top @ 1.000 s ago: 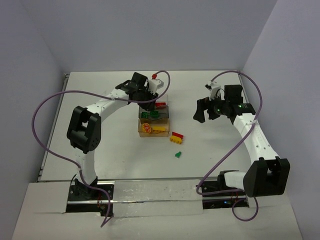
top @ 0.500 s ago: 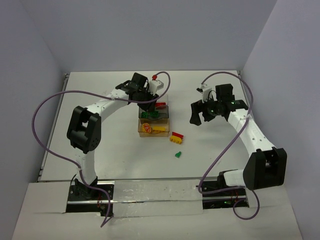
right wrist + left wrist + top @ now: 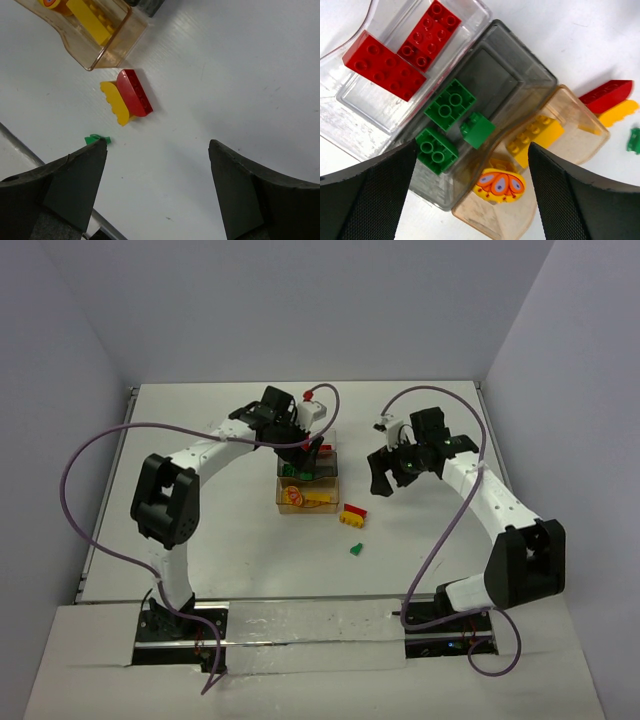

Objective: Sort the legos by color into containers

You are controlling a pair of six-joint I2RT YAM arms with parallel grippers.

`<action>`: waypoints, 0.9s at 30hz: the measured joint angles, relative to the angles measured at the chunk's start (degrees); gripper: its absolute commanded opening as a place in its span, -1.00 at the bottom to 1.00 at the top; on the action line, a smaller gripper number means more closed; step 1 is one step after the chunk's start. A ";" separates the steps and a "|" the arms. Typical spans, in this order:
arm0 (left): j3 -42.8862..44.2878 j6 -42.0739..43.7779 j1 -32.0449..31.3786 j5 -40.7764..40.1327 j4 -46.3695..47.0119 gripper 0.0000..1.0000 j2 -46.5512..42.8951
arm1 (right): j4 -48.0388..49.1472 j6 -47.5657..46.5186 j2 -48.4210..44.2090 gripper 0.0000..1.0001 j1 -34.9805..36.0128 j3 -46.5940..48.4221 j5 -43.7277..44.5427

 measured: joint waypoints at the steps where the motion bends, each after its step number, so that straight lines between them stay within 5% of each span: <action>1: -0.37 -0.18 0.00 0.38 0.07 0.96 -0.71 | 0.00 0.03 0.01 0.77 0.62 0.00 0.32; 11: -1.58 -2.23 1.63 6.64 1.07 0.98 -11.64 | 0.11 -2.09 1.26 0.96 9.26 -1.01 1.22; 27: -7.52 -10.88 8.31 20.59 4.19 0.99 -21.94 | 5.82 -4.10 16.04 0.80 15.29 -1.50 5.94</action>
